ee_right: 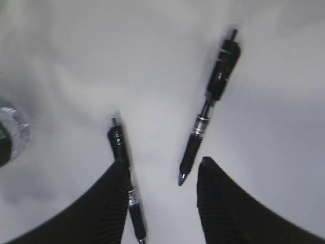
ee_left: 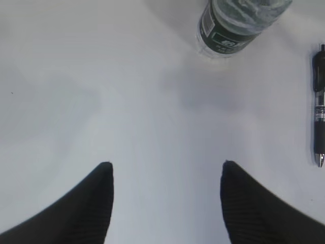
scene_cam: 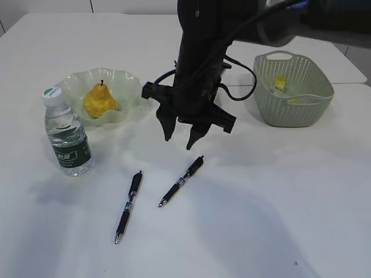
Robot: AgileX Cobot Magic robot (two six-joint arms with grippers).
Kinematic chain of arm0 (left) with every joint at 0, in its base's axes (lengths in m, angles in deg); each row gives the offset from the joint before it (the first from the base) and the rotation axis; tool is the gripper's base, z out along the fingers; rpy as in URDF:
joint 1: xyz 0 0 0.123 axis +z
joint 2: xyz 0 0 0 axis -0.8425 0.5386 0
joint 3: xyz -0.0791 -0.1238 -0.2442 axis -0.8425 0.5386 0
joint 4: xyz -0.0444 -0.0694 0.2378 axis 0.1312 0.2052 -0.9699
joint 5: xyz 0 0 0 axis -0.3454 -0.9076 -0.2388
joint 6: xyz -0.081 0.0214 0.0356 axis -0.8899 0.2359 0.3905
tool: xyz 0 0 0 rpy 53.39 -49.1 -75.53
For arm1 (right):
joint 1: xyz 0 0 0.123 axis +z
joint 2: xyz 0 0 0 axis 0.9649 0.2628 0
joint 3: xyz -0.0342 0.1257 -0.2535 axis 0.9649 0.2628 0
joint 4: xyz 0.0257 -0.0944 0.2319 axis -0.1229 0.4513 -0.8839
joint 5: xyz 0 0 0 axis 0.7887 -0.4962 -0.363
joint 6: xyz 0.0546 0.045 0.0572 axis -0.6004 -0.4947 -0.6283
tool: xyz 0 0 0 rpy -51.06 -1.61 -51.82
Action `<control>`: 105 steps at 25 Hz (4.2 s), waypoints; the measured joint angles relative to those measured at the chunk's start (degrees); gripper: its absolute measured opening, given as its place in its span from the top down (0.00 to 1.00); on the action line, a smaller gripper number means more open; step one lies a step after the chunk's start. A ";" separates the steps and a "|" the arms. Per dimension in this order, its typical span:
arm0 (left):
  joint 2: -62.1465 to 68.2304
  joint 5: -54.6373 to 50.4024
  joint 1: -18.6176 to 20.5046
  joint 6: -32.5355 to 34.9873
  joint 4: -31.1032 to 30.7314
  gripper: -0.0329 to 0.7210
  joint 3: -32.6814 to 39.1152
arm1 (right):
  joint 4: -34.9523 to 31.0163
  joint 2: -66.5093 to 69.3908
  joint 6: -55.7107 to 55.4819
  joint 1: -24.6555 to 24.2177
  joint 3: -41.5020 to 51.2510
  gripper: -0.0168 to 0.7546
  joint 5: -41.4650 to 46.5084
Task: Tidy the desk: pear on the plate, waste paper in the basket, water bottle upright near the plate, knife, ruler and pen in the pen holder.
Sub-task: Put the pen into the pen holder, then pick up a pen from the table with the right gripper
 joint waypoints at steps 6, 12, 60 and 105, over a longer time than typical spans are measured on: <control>0.00 0.22 0.00 0.00 0.00 0.34 0.00 | 2.85 3.28 -8.44 0.00 0.00 0.54 1.88; 0.00 0.73 0.00 0.00 0.00 0.34 0.00 | 5.50 4.25 -14.27 0.00 0.00 0.54 1.44; 0.00 1.55 0.00 0.00 0.40 0.34 0.00 | 5.50 11.94 -12.77 0.00 -0.12 0.54 -1.98; 0.00 1.72 0.00 0.00 0.40 0.34 0.00 | 11.19 12.37 -2.08 -0.70 -15.48 0.87 2.96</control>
